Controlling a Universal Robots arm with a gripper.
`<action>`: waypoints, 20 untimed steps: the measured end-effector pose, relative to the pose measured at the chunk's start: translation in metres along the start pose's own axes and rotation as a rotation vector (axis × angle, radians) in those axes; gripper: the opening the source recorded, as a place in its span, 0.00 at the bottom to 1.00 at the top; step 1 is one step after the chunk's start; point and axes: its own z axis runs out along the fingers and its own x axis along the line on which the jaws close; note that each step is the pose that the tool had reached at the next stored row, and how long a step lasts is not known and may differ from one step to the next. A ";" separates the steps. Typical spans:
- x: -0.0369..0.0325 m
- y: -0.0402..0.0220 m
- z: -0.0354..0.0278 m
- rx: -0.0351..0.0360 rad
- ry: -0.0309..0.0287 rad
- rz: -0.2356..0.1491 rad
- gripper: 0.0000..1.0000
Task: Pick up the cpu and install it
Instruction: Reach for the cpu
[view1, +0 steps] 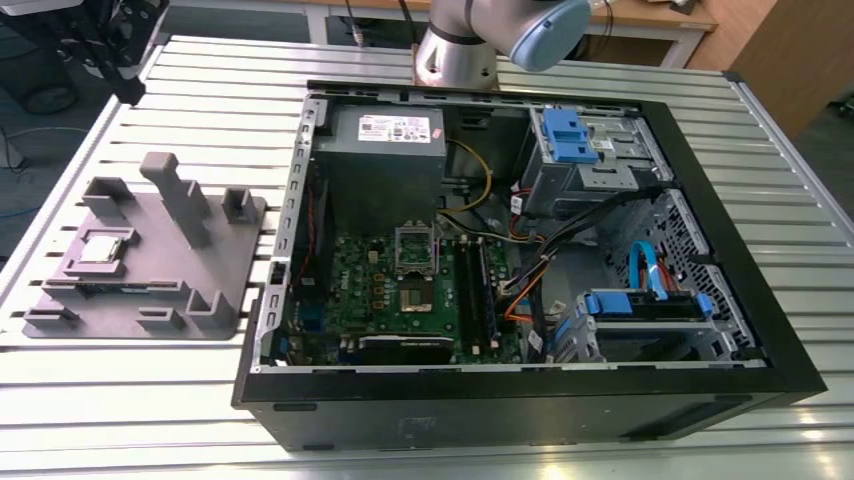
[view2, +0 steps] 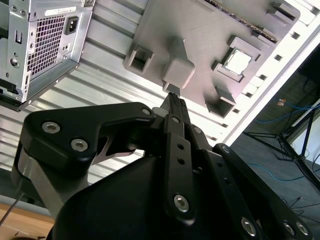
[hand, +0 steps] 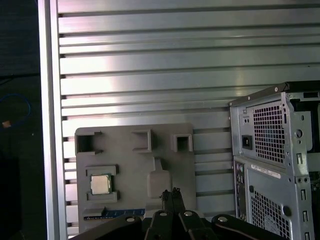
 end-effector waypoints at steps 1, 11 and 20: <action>0.0002 0.0000 0.0000 0.0000 0.0000 0.000 0.11; 0.0088 -0.0007 0.0000 -0.0001 -0.0011 0.000 0.11; 0.0191 -0.0015 -0.0001 -0.0002 -0.0031 0.000 0.11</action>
